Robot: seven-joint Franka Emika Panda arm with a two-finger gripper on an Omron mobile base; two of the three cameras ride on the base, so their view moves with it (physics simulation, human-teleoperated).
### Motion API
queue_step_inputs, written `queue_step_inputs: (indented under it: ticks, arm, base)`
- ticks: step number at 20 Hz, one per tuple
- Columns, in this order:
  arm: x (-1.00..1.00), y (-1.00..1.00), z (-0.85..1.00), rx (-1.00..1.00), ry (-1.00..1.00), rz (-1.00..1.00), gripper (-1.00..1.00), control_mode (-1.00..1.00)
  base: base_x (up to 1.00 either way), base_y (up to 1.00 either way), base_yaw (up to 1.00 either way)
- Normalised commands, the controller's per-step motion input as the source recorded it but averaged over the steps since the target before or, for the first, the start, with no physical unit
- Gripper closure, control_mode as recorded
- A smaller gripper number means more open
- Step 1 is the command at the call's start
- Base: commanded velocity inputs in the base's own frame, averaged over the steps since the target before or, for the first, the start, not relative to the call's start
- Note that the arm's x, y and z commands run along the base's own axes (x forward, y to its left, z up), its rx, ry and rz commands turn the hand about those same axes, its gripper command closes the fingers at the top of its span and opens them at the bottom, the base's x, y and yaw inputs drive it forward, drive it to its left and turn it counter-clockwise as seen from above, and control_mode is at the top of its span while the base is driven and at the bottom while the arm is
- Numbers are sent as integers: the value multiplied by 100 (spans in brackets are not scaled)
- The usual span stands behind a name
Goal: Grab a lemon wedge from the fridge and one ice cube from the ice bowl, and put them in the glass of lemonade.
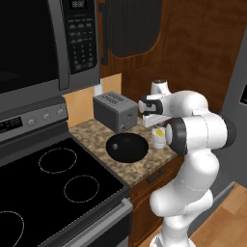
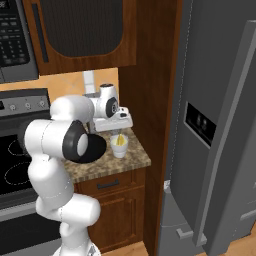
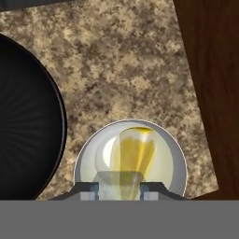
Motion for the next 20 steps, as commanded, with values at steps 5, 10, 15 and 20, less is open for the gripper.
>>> queue_step_inputs:
  ticks: [5, 10, 15, 20]
  arm:
    - [0, 0, 0, 0, 0, 0, -100, -100]
    - [0, 0, 0, 0, 0, 0, -100, -100]
    - [-15, -1, 10, 0, -5, 0, -100, -100]
    - [-63, 0, 45, 7, -26, 0, -100, -100]
  base:
    - [0, 0, 0]
    - [0, 0, 0]
    - [0, 0, 0]
    - [0, 0, 0]
